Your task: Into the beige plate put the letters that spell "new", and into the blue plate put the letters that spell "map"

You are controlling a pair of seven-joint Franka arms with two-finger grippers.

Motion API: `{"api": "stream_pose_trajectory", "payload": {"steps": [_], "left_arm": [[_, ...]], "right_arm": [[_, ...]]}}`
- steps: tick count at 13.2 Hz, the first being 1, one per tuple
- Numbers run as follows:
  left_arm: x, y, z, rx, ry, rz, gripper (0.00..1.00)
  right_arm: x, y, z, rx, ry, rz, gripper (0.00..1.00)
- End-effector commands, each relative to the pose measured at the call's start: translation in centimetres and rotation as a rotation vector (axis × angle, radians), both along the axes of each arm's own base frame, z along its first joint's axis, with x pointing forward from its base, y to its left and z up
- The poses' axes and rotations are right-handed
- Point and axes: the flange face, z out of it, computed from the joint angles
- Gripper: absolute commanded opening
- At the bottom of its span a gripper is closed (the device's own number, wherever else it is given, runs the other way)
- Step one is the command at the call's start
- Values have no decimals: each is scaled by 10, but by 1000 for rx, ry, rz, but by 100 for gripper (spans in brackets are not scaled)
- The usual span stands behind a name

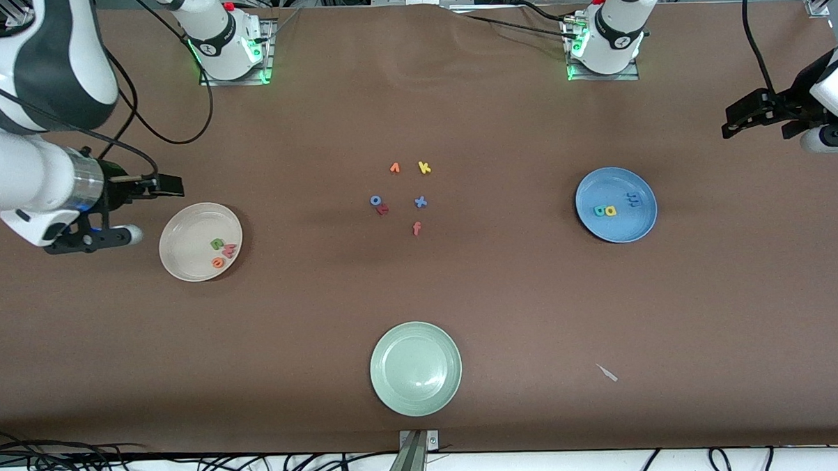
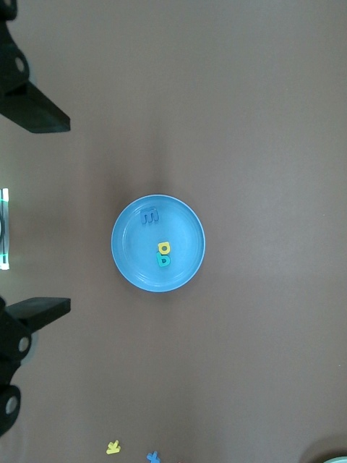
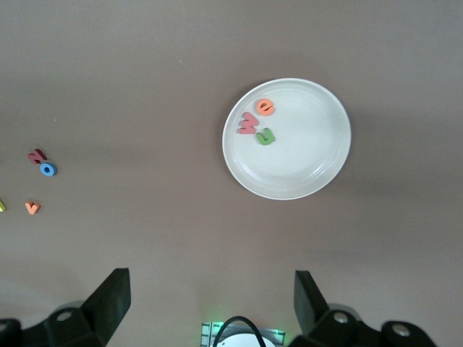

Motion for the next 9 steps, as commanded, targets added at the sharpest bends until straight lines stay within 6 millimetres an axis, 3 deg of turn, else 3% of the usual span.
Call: {"api": "stream_pose_trajectory", "payload": {"steps": [1,3,6,9], "left_arm": [[-5,0,2,-5,-8,11,100],[-5,0,2,-5,-8,12,100],[-5,-5,2,-3,-8,6,100],[-5,-3,3,-3,-9,9,100]], "right_arm": [[-16,-16,26,-6,-77,-1,100],[-18,-34,44,-15,-127,-23,100],[-28,-44,67,-8,-166,-47,100],[-40,-55,68,-14,-167,-69,100]]}}
